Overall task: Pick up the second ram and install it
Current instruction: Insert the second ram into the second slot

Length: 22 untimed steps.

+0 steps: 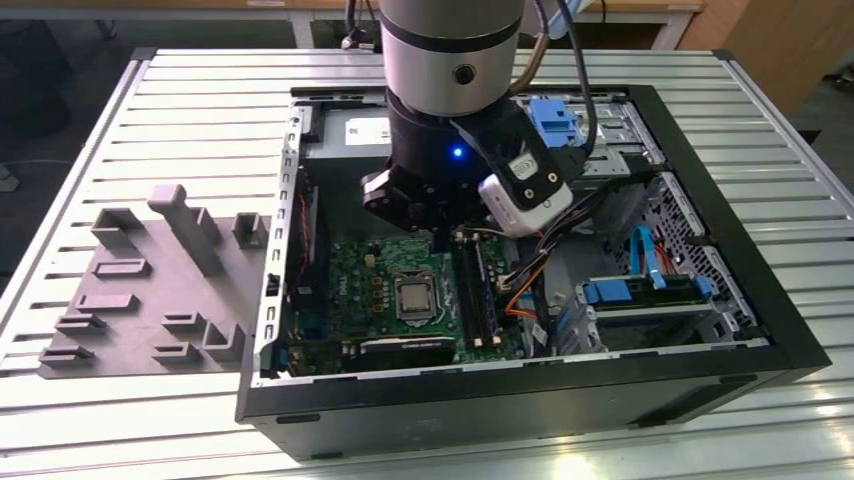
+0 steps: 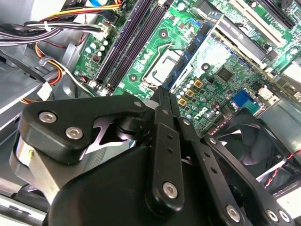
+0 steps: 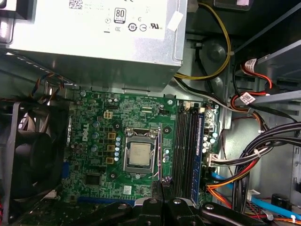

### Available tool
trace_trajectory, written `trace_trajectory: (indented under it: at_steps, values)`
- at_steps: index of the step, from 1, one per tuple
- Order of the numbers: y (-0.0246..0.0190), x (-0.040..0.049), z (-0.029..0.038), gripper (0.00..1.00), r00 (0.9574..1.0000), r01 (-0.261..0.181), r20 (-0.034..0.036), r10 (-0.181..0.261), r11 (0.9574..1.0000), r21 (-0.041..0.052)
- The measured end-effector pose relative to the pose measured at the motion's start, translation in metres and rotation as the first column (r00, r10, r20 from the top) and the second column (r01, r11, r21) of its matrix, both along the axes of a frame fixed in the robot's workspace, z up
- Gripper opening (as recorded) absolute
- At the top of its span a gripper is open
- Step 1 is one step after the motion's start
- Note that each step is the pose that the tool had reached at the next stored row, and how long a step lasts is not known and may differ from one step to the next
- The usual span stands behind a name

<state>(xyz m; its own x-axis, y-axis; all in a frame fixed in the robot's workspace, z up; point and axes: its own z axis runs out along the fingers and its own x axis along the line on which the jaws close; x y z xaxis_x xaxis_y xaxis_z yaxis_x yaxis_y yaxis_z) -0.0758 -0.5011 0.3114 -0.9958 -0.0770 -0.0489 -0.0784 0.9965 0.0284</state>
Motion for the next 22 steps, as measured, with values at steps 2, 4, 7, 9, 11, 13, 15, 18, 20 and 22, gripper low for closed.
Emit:
trace_trajectory:
  at_steps: [2, 4, 7, 9, 11, 13, 15, 18, 20, 22]
  values:
    - [0.0000, 0.0004, -0.0001, 0.11, 1.0000, 0.000, 0.0000, 0.000, 1.0000, 0.0001]
    - [0.0000, 0.0010, -0.0001, 0.11, 1.0000, 0.000, 0.0000, 0.000, 1.0000, 0.0001]
    - [0.0000, 0.0013, -0.0001, 0.11, 1.0000, 0.000, 0.0000, 0.000, 1.0000, 0.0001]
    - [0.0000, 0.0018, -0.0001, 0.11, 1.0000, 0.000, 0.0000, 0.000, 1.0000, 0.0000]
    - [0.0000, 0.0025, -0.0002, 0.11, 1.0000, 0.000, 0.0001, 0.000, 1.0000, 0.0001]
    - [0.0000, 0.0030, -0.0002, 0.11, 1.0000, 0.000, 0.0000, 0.000, 1.0000, 0.0001]
    - [0.0000, 0.0039, -0.0002, 0.11, 1.0000, 0.000, 0.0000, 0.000, 1.0000, 0.0001]
    - [0.0000, 0.0056, -0.0004, 0.11, 1.0000, 0.000, 0.0001, 0.000, 1.0000, 0.0001]
    - [0.0000, 0.0074, -0.0007, 0.11, 1.0000, 0.000, 0.0001, 0.000, 1.0000, 0.0004]
    - [0.0000, 0.0101, -0.0011, 0.11, 1.0000, 0.000, 0.0001, 0.000, 1.0000, 0.0014]
